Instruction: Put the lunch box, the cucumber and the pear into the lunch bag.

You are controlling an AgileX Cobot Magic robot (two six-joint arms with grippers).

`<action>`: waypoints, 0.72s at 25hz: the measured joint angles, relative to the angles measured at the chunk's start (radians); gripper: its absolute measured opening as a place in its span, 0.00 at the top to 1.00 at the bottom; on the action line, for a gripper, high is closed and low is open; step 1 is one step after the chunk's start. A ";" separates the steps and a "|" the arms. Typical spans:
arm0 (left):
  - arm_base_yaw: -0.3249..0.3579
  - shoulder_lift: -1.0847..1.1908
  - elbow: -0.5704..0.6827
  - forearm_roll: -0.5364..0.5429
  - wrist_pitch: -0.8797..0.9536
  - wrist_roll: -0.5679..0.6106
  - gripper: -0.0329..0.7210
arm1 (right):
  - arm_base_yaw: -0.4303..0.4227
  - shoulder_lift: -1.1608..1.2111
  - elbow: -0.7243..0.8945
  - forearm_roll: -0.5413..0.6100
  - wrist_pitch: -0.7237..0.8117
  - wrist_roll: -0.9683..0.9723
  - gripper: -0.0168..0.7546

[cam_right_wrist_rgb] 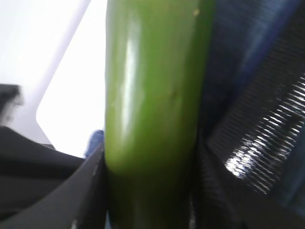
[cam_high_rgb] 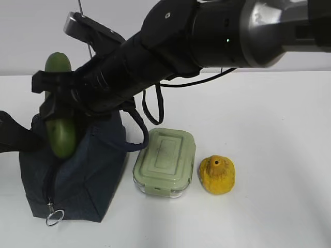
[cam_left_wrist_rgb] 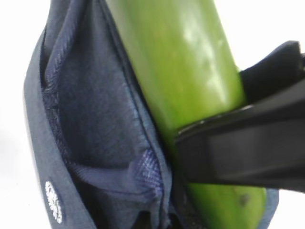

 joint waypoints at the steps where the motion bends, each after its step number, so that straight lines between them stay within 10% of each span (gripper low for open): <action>1: 0.000 0.000 0.000 0.000 0.000 0.000 0.95 | 0.000 0.005 -0.002 -0.066 0.004 0.041 0.54; 8: 0.000 0.000 0.000 -0.004 -0.001 0.000 0.95 | 0.000 0.034 -0.004 -0.489 0.109 0.363 0.54; 14: 0.000 0.000 0.000 -0.007 -0.002 0.000 0.95 | 0.000 0.046 -0.004 -0.524 0.120 0.376 0.51; 18: 0.000 0.000 0.000 -0.007 -0.002 0.000 0.95 | 0.000 0.048 -0.021 -0.499 0.123 0.321 0.30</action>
